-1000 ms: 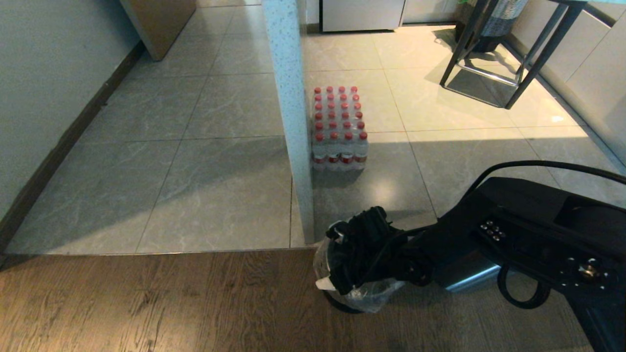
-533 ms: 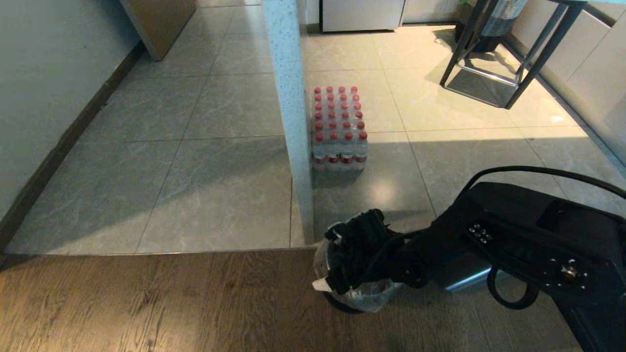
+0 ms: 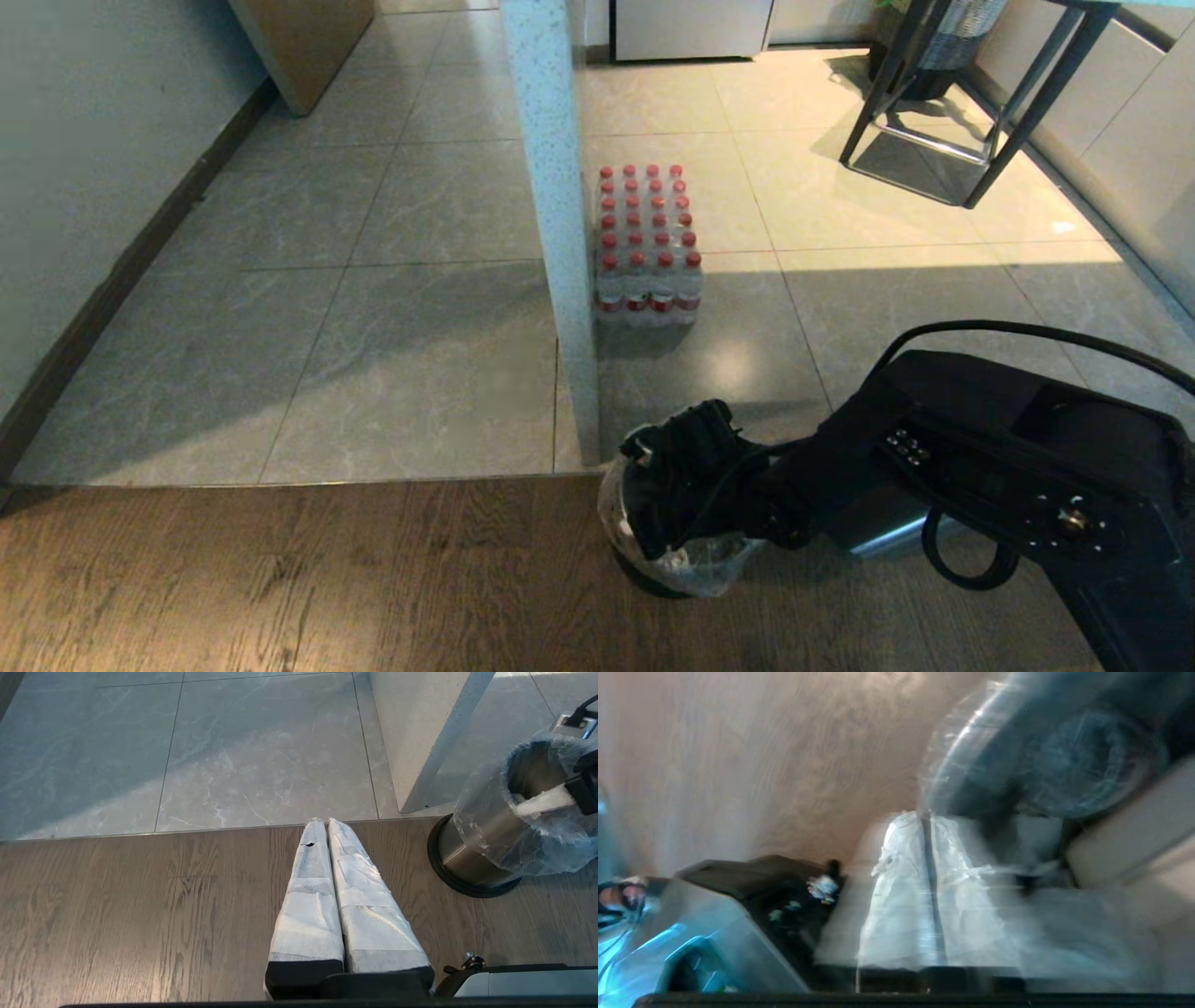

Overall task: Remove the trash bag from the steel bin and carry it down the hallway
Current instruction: Pick up the trash bag

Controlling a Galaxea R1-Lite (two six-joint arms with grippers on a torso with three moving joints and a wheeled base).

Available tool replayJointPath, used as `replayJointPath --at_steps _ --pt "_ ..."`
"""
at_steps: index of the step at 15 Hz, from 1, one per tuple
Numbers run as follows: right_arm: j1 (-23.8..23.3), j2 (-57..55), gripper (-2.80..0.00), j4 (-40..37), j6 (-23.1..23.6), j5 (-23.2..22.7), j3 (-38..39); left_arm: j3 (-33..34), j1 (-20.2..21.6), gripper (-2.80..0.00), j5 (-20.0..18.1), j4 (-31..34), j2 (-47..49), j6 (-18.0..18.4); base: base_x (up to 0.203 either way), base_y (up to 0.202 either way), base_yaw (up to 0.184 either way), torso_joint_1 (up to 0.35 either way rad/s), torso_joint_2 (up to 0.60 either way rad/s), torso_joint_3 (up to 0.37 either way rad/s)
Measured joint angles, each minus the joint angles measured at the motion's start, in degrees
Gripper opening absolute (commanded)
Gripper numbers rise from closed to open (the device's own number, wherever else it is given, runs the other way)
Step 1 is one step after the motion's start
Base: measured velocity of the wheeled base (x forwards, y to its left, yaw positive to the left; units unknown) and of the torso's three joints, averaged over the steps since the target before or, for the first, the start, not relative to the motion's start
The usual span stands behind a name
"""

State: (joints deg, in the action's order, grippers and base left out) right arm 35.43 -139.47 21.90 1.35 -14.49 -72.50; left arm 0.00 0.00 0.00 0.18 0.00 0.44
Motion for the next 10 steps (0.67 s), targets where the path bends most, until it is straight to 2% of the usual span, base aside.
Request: replayJointPath --at_steps 10 --pt "-0.9 2.3 -2.8 -0.1 0.2 0.0 0.7 0.0 0.0 -2.8 0.0 0.0 0.0 0.0 0.0 0.0 0.0 0.0 0.0 0.0"
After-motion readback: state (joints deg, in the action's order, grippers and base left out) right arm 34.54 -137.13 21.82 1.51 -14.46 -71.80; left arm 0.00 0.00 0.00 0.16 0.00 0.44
